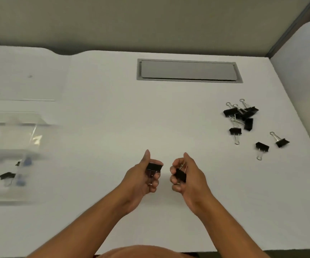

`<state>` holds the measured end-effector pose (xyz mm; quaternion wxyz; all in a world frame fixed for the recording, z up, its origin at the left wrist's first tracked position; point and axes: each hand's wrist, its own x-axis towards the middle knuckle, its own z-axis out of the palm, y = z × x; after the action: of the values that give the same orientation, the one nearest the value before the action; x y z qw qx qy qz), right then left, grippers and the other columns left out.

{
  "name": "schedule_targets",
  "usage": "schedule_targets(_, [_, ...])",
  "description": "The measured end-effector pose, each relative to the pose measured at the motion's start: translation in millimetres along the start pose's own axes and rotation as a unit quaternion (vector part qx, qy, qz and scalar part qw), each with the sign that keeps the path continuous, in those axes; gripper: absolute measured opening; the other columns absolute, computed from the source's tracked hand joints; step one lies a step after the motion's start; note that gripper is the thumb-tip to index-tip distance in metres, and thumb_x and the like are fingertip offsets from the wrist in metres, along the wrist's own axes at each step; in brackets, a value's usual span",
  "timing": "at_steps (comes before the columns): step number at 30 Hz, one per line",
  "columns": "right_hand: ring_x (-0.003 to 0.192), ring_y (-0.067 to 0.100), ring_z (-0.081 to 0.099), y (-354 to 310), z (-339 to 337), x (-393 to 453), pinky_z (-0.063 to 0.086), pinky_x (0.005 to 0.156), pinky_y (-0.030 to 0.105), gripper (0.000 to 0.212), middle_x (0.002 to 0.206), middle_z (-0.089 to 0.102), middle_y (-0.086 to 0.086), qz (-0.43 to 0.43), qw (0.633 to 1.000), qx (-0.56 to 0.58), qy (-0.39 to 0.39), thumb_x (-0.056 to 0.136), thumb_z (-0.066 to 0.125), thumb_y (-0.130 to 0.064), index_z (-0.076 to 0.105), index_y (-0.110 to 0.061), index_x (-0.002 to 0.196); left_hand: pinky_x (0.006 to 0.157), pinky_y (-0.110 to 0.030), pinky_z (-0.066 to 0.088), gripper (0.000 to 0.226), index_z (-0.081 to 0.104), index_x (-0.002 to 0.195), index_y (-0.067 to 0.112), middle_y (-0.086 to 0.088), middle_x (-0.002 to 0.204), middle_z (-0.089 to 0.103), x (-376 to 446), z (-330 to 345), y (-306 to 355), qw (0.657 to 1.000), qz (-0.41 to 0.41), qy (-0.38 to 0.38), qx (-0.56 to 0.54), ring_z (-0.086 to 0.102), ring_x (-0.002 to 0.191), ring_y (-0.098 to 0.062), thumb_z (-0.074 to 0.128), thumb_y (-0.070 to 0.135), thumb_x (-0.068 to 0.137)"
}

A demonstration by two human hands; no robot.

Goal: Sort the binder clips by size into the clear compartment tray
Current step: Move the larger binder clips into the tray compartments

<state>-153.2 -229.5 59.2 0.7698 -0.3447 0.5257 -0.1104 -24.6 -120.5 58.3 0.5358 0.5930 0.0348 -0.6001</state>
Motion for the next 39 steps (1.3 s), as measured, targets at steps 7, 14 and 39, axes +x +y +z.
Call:
schedule_targets(7, [0.054, 0.016, 0.039, 40, 140, -22, 0.027, 0.051, 0.027, 0.045, 0.075, 0.061, 0.009, -0.025, 0.977, -0.197, -0.076, 0.113, 0.032, -0.042, 0.053, -0.011, 0.089, 0.066, -0.032, 0.043, 0.039, 0.075, 0.115, 0.021, -0.003, 0.083, 0.059, -59, -131, 22, 0.991, 0.117, 0.067, -0.008, 0.050, 0.068, -0.015, 0.043, 0.043, 0.110])
schedule_targets(14, [0.057, 0.015, 0.044, 82, 253, -36, 0.036, 0.056, 0.026, 0.055, 0.075, 0.063, 0.001, -0.006, 0.922, -0.354, -0.158, 0.111, 0.035, -0.048, 0.065, -0.007, 0.088, 0.091, -0.017, 0.047, 0.040, 0.059, 0.142, 0.035, 0.017, 0.120, 0.064, -83, -298, 88, 0.822, 0.359, 0.364, 0.252, 0.061, 0.110, 0.001, 0.064, 0.037, 0.102])
schedule_targets(39, [0.127, 0.027, 0.056, 63, 534, 61, 0.050, 0.103, 0.042, 0.048, 0.141, 0.056, 0.005, -0.412, 0.465, -0.725, -0.297, 0.098, 0.060, 0.002, 0.059, -0.022, 0.140, 0.110, -0.041, 0.031, 0.036, 0.071, 0.129, 0.023, 0.003, 0.130, 0.061, -88, -390, 31, 0.731, 0.353, 0.445, 0.377, 0.049, 0.129, -0.017, 0.055, 0.029, 0.096])
